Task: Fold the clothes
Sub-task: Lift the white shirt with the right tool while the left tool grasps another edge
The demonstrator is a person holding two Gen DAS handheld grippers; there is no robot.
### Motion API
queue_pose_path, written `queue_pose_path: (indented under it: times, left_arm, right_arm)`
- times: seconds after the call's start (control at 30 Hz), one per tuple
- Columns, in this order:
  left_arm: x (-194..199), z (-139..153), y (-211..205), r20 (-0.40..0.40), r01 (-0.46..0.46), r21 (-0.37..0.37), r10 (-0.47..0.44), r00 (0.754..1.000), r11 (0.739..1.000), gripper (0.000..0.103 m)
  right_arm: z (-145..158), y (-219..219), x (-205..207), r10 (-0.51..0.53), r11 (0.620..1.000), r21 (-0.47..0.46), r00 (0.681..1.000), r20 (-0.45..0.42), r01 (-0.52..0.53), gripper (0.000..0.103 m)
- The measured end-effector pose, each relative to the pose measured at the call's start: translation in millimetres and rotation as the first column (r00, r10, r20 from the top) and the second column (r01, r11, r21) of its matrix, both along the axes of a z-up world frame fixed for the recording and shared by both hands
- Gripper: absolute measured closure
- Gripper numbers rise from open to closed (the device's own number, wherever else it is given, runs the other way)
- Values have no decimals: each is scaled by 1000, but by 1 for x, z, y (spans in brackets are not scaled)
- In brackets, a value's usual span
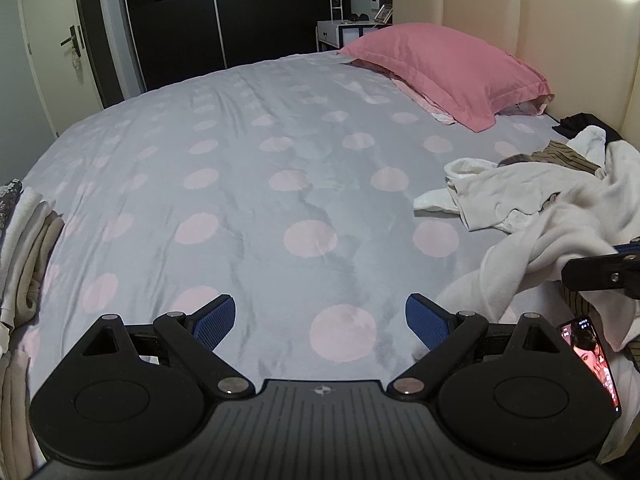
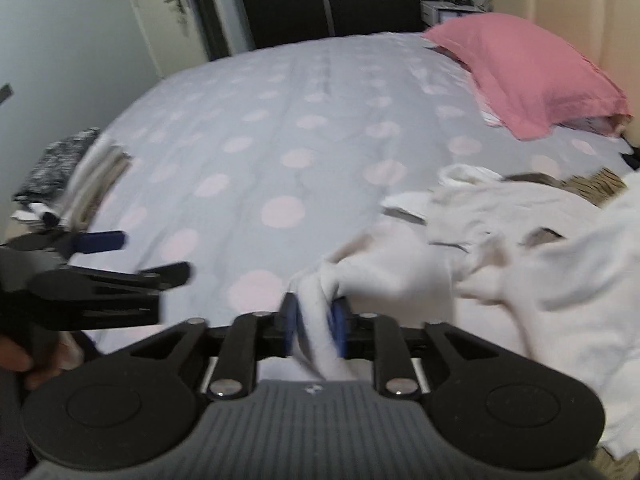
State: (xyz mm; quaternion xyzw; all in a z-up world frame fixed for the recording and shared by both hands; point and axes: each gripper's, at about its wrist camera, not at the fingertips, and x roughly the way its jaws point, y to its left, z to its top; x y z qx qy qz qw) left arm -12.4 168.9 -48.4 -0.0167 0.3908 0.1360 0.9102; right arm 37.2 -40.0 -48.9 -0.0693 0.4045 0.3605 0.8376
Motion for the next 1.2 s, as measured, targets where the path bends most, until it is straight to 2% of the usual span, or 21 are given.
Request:
queue_pose_path:
  times: [0.1, 0.33, 0.5, 0.63, 0.7, 0.83, 0.97, 1.03, 1.1, 1.17, 1.2]
  left_arm:
    - [2, -4, -6, -7, 27, -2, -27, 1000, 1000, 9]
    - [7, -13, -21, -25, 96, -8, -96, 995, 995, 9]
    - [18, -28, -40, -57, 162, -27, -164, 985, 986, 9]
    - [28, -41, -57, -88, 220, -47, -223, 971, 974, 9]
    - [34, -51, -66, -113, 246, -52, -251, 961, 968, 9]
    - [47, -69, -74, -151, 254, -51, -259, 954, 966, 9]
    - [59, -86, -80, -188, 258, -48, -263, 946, 965, 11]
    - [66, -95, -83, -206, 261, -47, -265, 942, 964, 25]
    - [71, -104, -83, -227, 257, -58, -264, 938, 965, 29]
    - [75, -111, -81, -239, 251, -88, -265, 934, 964, 35]
    - [77, -115, -80, -245, 247, -102, -265, 932, 964, 42]
  right_arm:
    - [0, -22, 11, -45, 999, 5, 999, -10, 45, 63]
    - [5, -70, 36, -185, 982, -39, 982, 39, 186, 51]
    - [-3, -111, 58, -347, 930, -98, 935, 73, 353, 42]
    - [-19, -134, 70, -426, 896, -123, 904, 30, 426, 33]
    - [-30, -133, 73, -421, 896, -152, 907, 14, 418, 32]
    - [-51, -117, 73, -339, 908, -251, 941, 26, 334, 27]
    - [-71, -101, 75, -274, 881, -382, 959, 69, 279, 23]
    - [-82, -97, 77, -248, 854, -450, 965, 90, 261, 22]
    - [-91, -95, 78, -227, 827, -505, 969, 101, 246, 22]
    - [-98, -96, 80, -220, 819, -523, 971, 93, 235, 24]
    - [-99, -97, 81, -221, 820, -521, 971, 95, 238, 26]
